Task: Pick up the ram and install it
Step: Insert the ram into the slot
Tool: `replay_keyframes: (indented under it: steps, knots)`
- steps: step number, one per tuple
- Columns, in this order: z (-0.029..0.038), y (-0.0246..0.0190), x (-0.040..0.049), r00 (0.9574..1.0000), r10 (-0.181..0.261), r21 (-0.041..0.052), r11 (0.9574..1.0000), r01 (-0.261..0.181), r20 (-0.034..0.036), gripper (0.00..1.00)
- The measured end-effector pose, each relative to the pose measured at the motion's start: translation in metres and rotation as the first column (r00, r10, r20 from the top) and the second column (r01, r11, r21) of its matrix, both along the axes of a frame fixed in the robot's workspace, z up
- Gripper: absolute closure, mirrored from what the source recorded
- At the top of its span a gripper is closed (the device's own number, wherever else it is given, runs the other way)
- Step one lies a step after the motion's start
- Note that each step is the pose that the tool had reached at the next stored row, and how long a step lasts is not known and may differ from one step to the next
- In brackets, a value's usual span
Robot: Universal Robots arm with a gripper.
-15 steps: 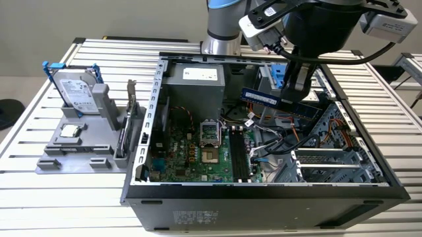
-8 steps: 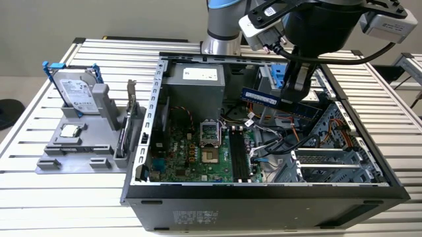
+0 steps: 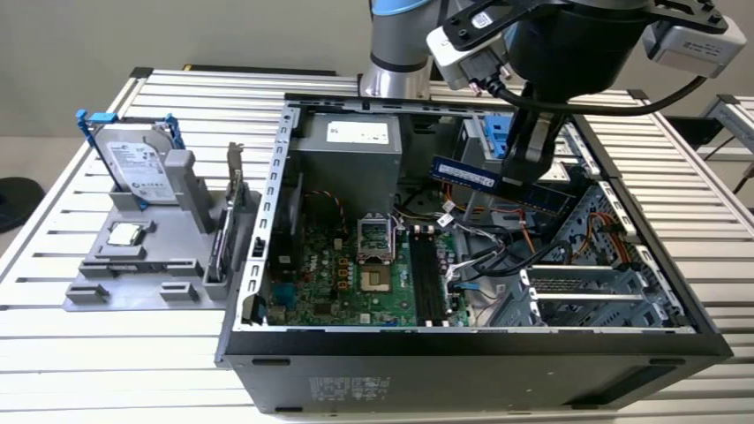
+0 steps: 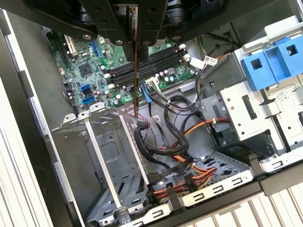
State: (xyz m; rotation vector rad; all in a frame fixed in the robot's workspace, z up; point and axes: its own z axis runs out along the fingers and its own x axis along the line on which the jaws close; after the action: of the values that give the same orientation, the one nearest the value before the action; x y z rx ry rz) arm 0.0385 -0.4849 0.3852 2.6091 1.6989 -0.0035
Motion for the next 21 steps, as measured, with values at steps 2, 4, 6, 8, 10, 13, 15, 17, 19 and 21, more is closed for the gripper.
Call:
replay_keyframes:
  steps: [2, 4, 6, 8, 10, 13, 15, 17, 19, 21]
  knots:
    - [0.0000, 0.0000, 0.0000, 1.0000, -0.002, 0.0000, 1.0000, 0.002, 0.0000, 1.00]
    - [0.0000, 0.0000, 0.0000, 1.0000, -0.005, 0.0000, 1.0000, 0.005, 0.0000, 1.00]
    - [0.0000, 0.0000, 0.0000, 1.0000, -0.007, 0.0000, 1.0000, 0.007, 0.0000, 1.00]
    - [0.0000, 0.0000, 0.0000, 1.0000, -0.010, 0.0000, 1.0000, 0.010, 0.0000, 1.00]
    - [0.0000, 0.0000, 0.0000, 0.9999, -0.012, 0.0000, 0.9999, 0.012, 0.0000, 1.00]
    - [0.0000, 0.0000, 0.0000, 0.9999, -0.016, 0.0000, 0.9999, 0.016, 0.0000, 1.00]
    - [0.0000, 0.0000, 0.0000, 0.9998, -0.018, 0.0000, 0.9998, 0.018, 0.0000, 1.00]
    - [0.0000, 0.0000, 0.0000, 0.9998, -0.021, 0.0000, 0.9998, 0.021, 0.0000, 1.00]
    - [0.0000, 0.0000, 0.0000, 0.9997, -0.023, 0.0000, 0.9997, 0.023, 0.0000, 1.00]
    - [0.0000, 0.0000, 0.0000, 0.9997, -0.026, 0.0000, 0.9997, 0.026, 0.0000, 1.00]
